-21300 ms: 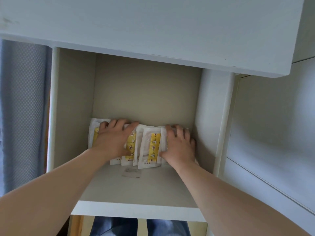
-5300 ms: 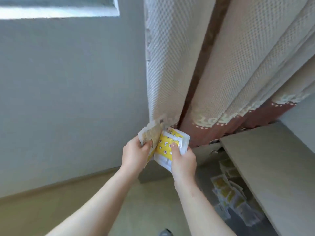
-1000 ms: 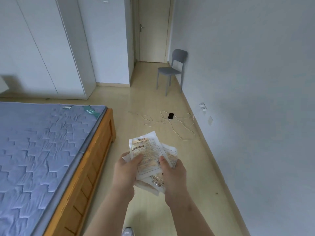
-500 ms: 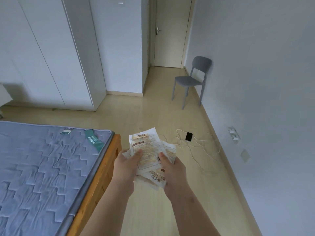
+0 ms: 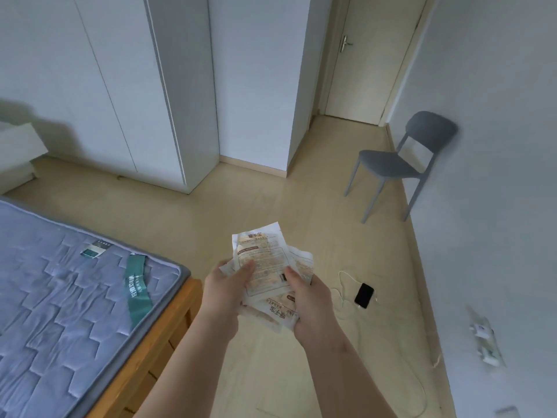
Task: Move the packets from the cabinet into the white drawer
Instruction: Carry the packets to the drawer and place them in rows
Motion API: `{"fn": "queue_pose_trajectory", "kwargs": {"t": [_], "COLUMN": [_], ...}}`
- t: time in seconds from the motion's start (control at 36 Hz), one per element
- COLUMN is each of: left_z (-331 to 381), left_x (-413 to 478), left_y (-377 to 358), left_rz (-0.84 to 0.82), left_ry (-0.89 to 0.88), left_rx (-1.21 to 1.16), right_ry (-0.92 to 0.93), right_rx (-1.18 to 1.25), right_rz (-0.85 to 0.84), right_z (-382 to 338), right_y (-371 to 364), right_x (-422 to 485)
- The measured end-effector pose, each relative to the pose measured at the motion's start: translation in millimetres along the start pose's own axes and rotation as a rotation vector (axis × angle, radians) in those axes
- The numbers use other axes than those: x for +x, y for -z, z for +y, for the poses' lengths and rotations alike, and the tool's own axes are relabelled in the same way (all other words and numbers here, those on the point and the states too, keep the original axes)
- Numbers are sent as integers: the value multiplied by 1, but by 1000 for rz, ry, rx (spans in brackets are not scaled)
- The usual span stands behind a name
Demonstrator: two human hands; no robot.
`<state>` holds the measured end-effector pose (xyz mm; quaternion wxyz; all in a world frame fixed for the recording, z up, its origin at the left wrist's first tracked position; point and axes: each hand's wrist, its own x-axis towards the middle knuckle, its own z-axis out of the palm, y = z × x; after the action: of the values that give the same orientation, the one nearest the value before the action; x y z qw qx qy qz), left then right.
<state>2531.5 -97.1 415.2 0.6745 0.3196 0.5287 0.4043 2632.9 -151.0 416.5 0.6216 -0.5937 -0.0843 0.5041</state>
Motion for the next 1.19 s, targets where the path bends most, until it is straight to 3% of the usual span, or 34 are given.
{"fn": "queue_pose_trajectory", "kwargs": {"t": [0.19,0.42,0.64,1.0,1.19], "left_z": [44,138,216,330,389], "left_x": [117,287,427,657,731], "left_y": [-19,-30,-21,20,74], "left_rz": [114,75,149,431,637], "left_ry": [-13,-45,-89,-150,-143], "left_rx": [-56,-85,-75,-170,-270], "right_ry": [-57,-58,-49,-139,-198], "right_rx": [-53,-55,-95,-263,-406], "right_rz": [-90,-120,-156,-434,-591], "right_z": [-33,-87,-125,-162,-153], "right_y": [-67,-189,-303,-511,-633], "right_x": [116,261,377,580,642]}}
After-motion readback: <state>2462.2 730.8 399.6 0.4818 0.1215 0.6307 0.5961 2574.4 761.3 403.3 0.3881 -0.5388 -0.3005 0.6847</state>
